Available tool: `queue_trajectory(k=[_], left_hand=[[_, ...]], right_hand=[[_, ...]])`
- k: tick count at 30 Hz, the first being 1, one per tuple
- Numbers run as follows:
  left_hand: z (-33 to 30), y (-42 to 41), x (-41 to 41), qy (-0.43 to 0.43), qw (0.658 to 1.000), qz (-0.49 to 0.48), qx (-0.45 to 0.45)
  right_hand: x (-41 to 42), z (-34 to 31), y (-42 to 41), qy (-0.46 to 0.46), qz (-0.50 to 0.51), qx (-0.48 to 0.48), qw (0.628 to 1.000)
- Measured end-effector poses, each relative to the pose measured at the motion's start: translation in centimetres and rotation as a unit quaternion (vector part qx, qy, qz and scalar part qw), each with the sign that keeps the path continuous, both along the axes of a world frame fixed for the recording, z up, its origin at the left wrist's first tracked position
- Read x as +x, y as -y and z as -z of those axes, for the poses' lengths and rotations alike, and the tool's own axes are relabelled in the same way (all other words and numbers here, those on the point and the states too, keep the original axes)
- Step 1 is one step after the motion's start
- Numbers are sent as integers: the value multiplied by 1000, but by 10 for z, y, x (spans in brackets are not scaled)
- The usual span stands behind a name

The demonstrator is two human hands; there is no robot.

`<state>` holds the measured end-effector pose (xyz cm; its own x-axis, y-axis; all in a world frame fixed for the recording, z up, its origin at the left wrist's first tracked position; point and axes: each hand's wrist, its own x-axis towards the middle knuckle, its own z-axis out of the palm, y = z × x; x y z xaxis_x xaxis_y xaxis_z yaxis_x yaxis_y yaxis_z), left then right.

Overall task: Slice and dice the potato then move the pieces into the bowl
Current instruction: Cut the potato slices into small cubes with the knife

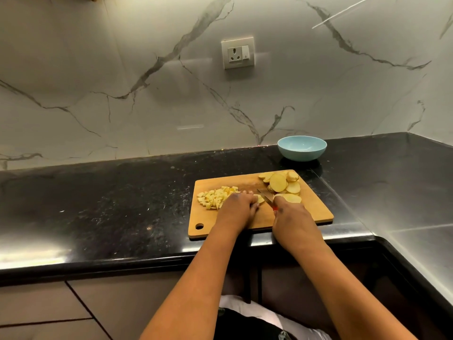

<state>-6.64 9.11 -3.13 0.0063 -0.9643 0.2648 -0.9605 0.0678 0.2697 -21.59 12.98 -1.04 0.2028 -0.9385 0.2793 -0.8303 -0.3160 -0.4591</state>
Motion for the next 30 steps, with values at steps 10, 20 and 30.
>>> queue_trajectory(k=[10,20,30], left_hand=[[1,2,-2,-46,998,-16,-36],[3,-3,-2,-25,998,-1,-52],[1,-3,-4,-14,999,-24,-41]], right_hand=[[4,-23,0,-68,11,87,994],[-10,-20,-12,4,13,19,1000],[14,-20,-9,-73,-4,71,995]])
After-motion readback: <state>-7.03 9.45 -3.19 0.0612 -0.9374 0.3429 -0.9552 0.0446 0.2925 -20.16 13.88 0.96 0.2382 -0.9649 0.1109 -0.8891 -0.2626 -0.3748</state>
